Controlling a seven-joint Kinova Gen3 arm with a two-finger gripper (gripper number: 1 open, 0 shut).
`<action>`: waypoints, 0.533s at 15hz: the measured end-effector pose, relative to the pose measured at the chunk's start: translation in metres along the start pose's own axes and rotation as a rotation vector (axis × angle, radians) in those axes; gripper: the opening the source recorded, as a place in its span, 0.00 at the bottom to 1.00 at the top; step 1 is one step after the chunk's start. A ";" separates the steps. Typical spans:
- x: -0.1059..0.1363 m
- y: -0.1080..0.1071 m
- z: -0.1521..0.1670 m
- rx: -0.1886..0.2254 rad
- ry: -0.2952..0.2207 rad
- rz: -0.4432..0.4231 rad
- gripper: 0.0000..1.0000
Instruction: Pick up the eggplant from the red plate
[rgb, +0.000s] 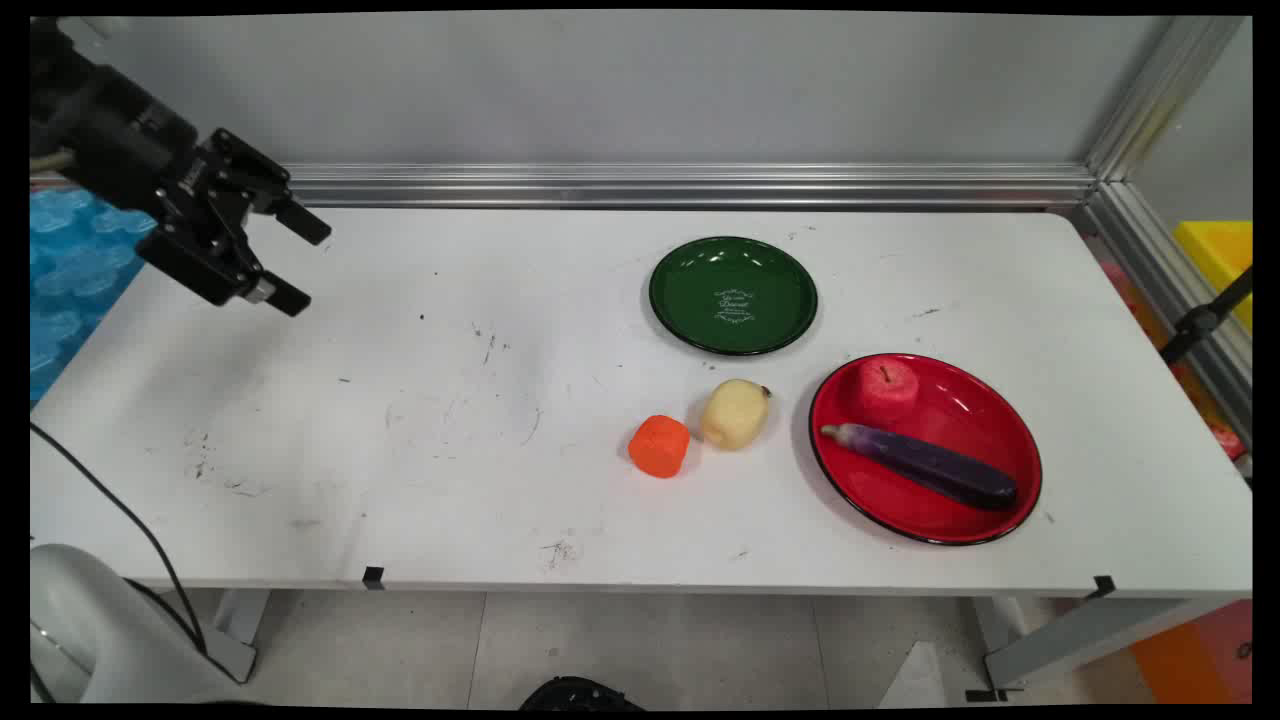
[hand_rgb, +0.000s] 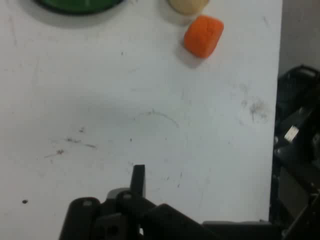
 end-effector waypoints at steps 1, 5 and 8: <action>-0.001 0.000 -0.003 -0.001 0.012 -0.009 1.00; -0.002 -0.001 -0.013 -0.007 0.059 -0.034 1.00; 0.004 -0.001 -0.013 -0.017 0.098 -0.042 1.00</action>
